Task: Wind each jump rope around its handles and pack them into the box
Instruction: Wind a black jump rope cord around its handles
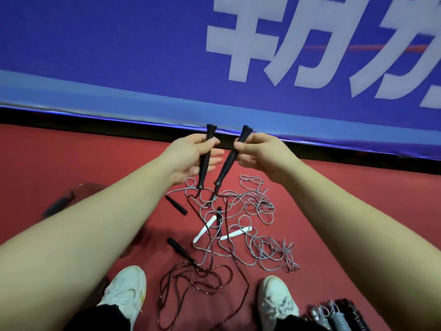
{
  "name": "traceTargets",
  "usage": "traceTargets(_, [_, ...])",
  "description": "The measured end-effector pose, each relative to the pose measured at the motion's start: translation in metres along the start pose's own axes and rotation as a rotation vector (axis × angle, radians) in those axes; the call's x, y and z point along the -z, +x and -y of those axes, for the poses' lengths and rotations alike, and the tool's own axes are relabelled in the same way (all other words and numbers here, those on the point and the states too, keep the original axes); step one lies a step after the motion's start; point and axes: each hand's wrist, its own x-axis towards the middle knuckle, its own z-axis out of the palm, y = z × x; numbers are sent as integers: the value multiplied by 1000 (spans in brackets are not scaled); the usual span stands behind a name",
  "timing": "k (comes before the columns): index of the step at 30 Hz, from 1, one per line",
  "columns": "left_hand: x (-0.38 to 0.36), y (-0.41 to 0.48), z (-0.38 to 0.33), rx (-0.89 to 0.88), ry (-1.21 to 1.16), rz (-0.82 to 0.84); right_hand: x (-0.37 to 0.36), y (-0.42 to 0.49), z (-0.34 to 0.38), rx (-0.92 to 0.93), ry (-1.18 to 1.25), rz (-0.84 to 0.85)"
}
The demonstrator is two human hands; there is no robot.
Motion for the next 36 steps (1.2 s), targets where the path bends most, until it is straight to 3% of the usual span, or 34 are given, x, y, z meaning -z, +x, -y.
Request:
traceTargets(2, [0,10,4,-57,38,45,-2,5,2,150,-239,-51])
traceTargets(4, [-1,21,15,-119,99,81,-3,12,0,214,-278,-91])
traceTargets(10, [-7,30,24,-146,178,191,1,20,-18,188,-305,-85])
traceTargets(13, [-8,26,25,-144,166,215,6,18,-18,168,-448,-73])
traceTargets(22, [-16,15,24,-136,257,230,18,8,-9,401,-759,-136])
traceTargets(27, [-22,14,23,-60,170,245,13,7,-17,393,-790,-104])
traceTargets(29, [-22,13,21,-30,150,225,14,9,-20,398,-693,-96])
traceTargets(32, [-19,17,16,-31,13,136,25,13,-37,185,-383,83])
traceTargets(36, [-8,28,12,-47,-278,-89,26,7,-79,-13,-366,452])
